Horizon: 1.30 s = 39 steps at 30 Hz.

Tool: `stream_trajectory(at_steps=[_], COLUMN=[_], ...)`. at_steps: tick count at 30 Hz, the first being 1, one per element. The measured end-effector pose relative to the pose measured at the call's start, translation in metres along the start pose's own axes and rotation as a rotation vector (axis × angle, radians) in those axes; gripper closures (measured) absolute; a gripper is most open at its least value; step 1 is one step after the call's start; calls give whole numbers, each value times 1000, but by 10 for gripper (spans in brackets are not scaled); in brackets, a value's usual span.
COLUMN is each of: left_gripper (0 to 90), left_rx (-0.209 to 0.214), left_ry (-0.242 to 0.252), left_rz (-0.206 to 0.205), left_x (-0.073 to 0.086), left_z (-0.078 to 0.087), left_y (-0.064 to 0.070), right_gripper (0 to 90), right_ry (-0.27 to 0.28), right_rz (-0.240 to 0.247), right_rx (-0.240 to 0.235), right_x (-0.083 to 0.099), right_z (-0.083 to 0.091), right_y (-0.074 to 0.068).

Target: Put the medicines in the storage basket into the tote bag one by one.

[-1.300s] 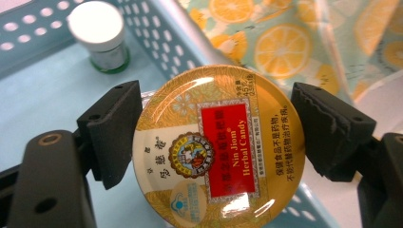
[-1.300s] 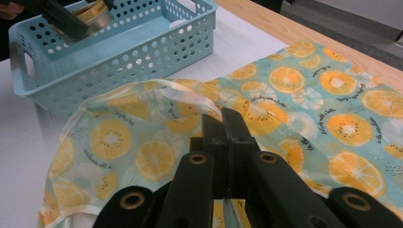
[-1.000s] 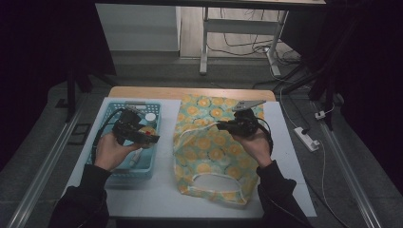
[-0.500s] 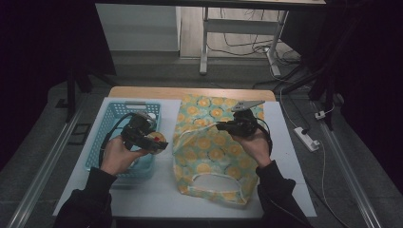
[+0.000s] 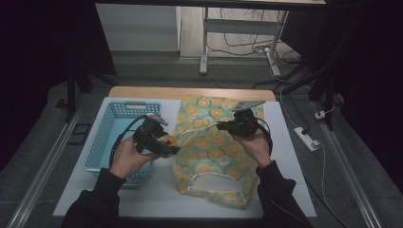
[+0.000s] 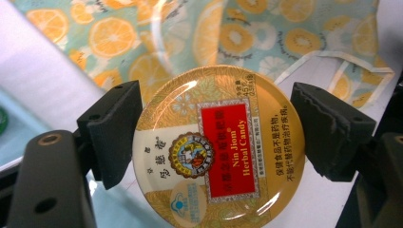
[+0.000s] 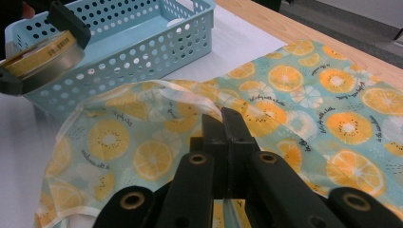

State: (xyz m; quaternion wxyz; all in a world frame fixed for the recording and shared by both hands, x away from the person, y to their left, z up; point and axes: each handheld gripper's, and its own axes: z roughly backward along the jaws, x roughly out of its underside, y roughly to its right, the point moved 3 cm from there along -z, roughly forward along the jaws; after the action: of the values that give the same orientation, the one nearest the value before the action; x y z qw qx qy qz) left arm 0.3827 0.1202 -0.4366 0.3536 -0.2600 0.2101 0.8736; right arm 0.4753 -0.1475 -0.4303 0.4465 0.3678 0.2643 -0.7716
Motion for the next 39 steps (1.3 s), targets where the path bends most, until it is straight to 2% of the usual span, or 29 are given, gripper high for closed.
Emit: stream_trajectory(at_steps=[24, 35, 39], left_gripper=[213, 213, 213], left_rx=[96, 114, 101], left_ry=[-4, -30, -49], left_rz=[-93, -147, -163], left_x=[-31, -48, -52], left_z=[-41, -70, -84], left_y=[39, 55, 59], right_gripper=[897, 899, 898], right_ry=[1, -3, 6], right_rz=[-4, -4, 4], right_rx=[5, 6, 8], right_x=[0, 1, 0], right_z=[0, -3, -2], right_y=[1, 1, 1])
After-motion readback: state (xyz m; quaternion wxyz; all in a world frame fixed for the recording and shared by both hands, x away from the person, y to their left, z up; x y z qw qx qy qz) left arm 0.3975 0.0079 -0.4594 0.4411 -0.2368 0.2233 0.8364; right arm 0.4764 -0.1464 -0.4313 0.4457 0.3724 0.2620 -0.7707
